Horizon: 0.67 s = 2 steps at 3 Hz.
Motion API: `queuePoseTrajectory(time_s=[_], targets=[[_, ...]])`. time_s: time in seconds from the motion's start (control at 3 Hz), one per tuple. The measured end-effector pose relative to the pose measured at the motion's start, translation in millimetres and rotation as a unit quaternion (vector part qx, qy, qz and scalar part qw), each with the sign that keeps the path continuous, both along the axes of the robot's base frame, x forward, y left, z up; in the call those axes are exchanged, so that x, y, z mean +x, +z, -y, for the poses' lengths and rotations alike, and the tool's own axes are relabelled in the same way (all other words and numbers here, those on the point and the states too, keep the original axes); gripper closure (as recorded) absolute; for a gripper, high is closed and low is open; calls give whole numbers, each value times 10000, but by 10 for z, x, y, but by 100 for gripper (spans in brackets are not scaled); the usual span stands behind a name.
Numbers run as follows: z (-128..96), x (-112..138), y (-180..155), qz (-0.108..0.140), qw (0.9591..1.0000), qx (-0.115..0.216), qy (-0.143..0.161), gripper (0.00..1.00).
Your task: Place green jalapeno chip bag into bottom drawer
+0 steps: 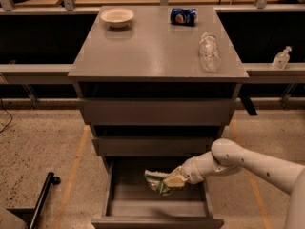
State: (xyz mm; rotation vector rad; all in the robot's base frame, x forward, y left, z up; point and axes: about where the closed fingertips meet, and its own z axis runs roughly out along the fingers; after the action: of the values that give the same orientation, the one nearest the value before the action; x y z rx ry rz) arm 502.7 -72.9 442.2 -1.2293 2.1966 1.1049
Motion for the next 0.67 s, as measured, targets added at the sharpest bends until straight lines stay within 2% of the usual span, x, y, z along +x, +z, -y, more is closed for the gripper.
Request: queuePoseTrajectory(time_s=[0.33, 0.67], targets=[[-31, -45, -198, -160, 9998, 70, -18, 100], [-55, -49, -262, -157, 9998, 77, -50, 100]])
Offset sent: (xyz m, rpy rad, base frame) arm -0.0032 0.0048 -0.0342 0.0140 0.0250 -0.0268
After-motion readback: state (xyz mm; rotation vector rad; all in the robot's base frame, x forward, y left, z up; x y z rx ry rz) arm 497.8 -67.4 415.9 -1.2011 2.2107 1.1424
